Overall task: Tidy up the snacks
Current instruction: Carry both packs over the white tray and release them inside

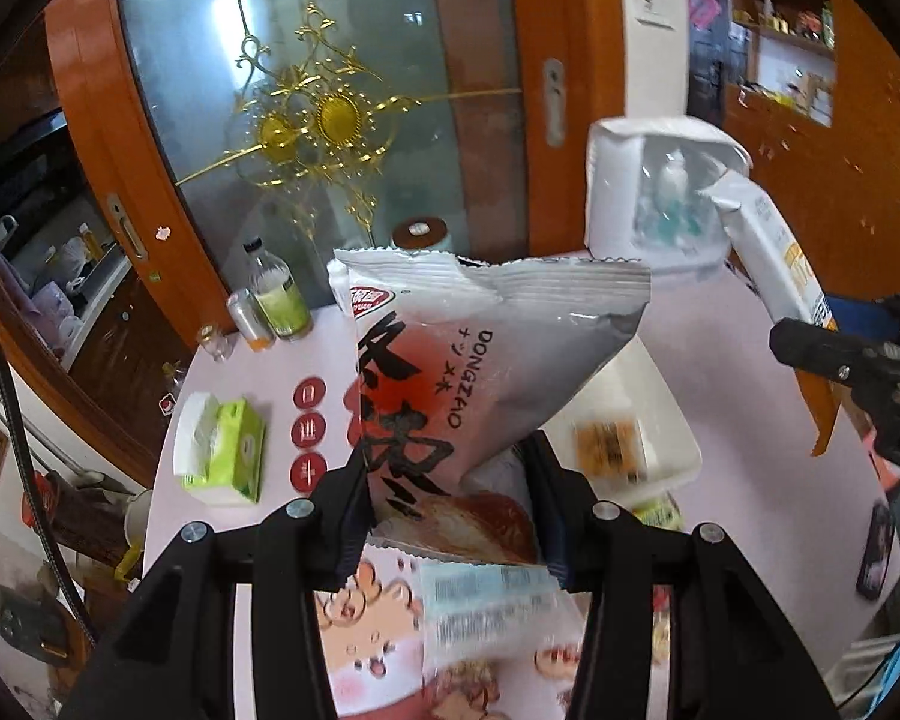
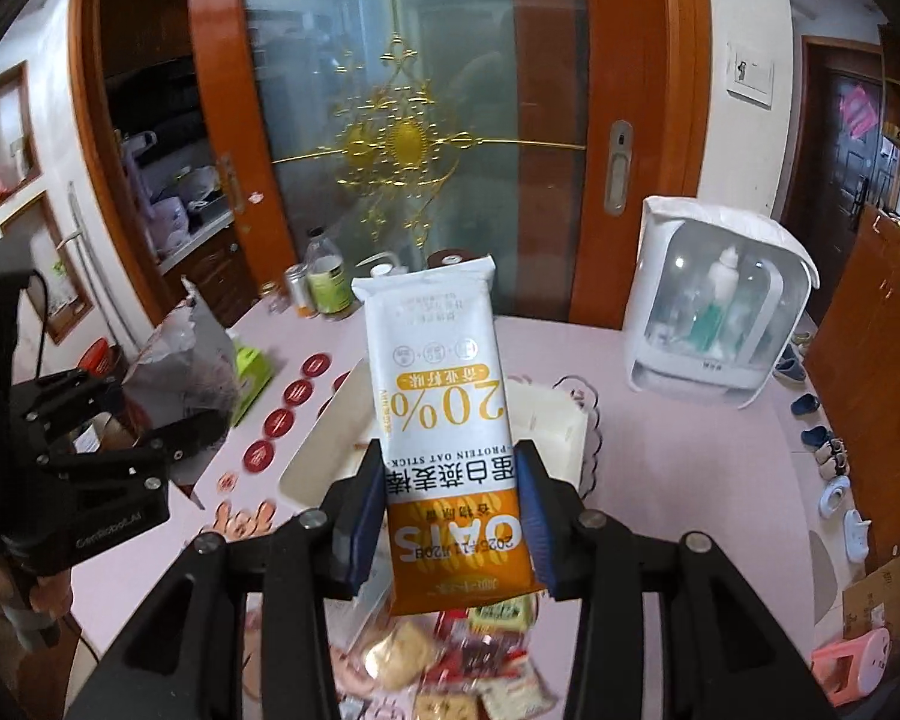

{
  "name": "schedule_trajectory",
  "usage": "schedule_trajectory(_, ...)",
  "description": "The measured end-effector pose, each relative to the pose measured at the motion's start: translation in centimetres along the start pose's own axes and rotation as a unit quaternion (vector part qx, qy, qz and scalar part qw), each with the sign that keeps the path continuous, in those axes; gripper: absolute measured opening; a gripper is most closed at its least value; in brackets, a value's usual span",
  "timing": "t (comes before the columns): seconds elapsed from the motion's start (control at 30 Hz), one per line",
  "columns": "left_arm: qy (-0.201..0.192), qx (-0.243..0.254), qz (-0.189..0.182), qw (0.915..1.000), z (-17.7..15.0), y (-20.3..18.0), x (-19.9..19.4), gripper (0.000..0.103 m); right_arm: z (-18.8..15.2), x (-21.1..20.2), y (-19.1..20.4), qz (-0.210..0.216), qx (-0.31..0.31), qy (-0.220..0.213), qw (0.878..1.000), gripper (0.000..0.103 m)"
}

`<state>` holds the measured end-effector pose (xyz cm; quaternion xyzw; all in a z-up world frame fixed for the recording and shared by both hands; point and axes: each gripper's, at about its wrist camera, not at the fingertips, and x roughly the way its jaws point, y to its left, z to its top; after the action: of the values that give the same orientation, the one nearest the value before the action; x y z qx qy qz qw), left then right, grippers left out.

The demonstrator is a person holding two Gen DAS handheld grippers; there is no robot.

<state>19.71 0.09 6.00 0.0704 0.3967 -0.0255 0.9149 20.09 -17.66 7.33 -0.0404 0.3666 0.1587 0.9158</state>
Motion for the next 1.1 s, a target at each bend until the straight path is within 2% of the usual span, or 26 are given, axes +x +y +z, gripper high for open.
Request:
schedule_trajectory(0.1, 0.002, -0.008, 0.003, 1.0000, 1.8, 0.1, 2.4, 0.046, 1.8, 3.0, -0.9, -0.002, 0.010, 0.014, 1.000, 0.042)
schedule_trajectory(0.2, 0.021, -0.018, 0.001, 0.9996, 2.9, 0.0, 5.8, 0.046, 2.3, 6.2, -2.0, -0.008, 0.029, 0.035, 0.999, 0.042)
schedule_trajectory(0.37, 0.050, -0.023, 0.014, 0.9984, 2.6, -0.6, 10.5, 0.046, 2.0, 10.9, -3.4, -0.012, 0.052, 0.069, 0.996, 0.042)
schedule_trajectory(0.8, 0.120, -0.038, 0.040, 0.9912, 1.9, -2.2, 19.7, 0.047, 0.6, 17.6, -5.4, -0.001, 0.087, 0.114, 0.990, 0.043)
schedule_trajectory(0.83, 0.125, -0.041, 0.040, 0.9905, 1.8, -2.2, 20.1, 0.052, 0.4, 18.2, -5.5, 0.000, 0.087, 0.118, 0.989, 0.043)
schedule_trajectory(0.87, 0.132, -0.045, 0.038, 0.9895, 1.8, -2.2, 20.8, 0.066, 0.3, 18.9, -5.5, 0.003, 0.087, 0.123, 0.989, 0.043)
schedule_trajectory(0.93, 0.140, -0.051, 0.037, 0.9881, 1.6, -2.4, 21.8, 0.082, 0.0, 20.1, -5.5, 0.010, 0.090, 0.135, 0.987, 0.043)
schedule_trajectory(0.97, 0.143, -0.052, 0.036, 0.9877, 1.5, -2.4, 22.2, 0.086, -0.2, 20.6, -5.5, 0.011, 0.093, 0.140, 0.986, 0.043)
schedule_trajectory(1.1, 0.165, -0.067, 0.018, 0.9839, 0.5, -2.0, 23.8, 0.088, -1.3, 22.1, -5.4, 0.011, 0.108, 0.153, 0.982, 0.044)
